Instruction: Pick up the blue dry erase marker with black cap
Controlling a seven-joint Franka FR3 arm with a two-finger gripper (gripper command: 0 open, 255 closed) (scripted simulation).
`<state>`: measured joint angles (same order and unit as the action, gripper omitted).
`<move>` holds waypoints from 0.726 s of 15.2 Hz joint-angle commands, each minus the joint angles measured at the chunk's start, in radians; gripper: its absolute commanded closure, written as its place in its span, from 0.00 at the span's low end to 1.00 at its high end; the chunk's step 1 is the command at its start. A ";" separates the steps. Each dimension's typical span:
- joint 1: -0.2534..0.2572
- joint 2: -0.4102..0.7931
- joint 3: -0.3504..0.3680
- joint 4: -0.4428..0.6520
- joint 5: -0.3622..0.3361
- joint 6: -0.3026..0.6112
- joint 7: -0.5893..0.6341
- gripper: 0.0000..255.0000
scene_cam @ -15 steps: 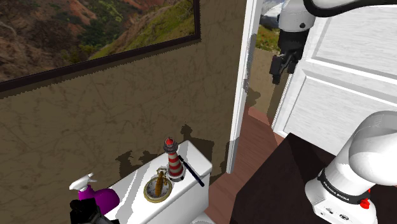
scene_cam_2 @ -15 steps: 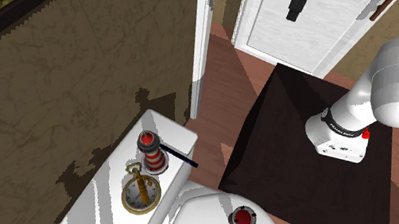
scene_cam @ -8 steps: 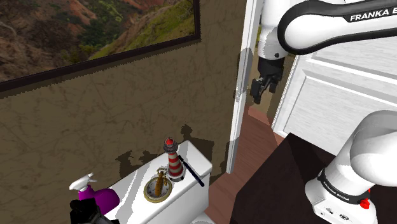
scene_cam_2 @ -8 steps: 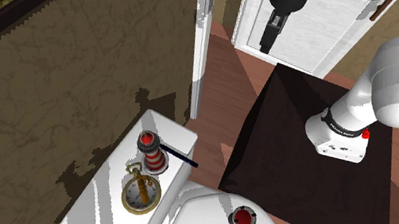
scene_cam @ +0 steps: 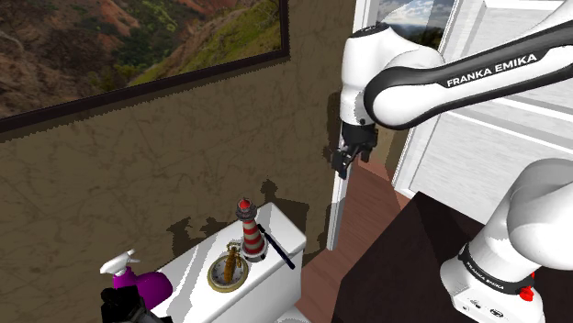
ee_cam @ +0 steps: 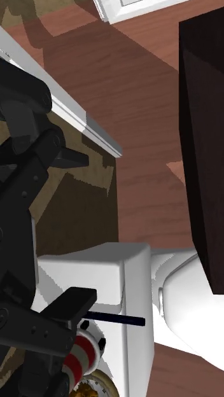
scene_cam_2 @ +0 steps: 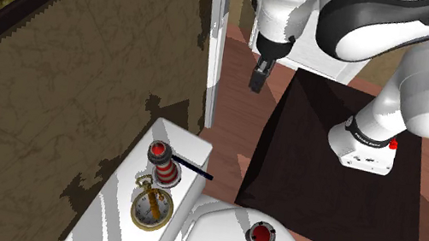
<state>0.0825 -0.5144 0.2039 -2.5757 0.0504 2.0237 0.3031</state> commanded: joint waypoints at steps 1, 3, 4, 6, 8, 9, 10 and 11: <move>0.009 0.060 0.029 -0.009 0.010 0.072 0.035 0.00; 0.015 0.125 0.058 -0.006 0.012 0.137 0.069 0.00; 0.018 0.159 0.072 -0.003 0.011 0.169 0.087 0.00; 0.021 0.231 0.099 0.008 0.004 0.231 0.126 0.00; 0.023 0.306 0.126 0.026 -0.012 0.290 0.168 0.00; 0.024 0.345 0.138 0.036 -0.024 0.319 0.191 0.00; 0.024 0.385 0.150 0.049 -0.038 0.346 0.216 0.00; 0.025 0.426 0.160 0.062 -0.056 0.372 0.242 0.00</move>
<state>0.1086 -0.1335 0.3535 -2.5231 0.0120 2.3598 0.5194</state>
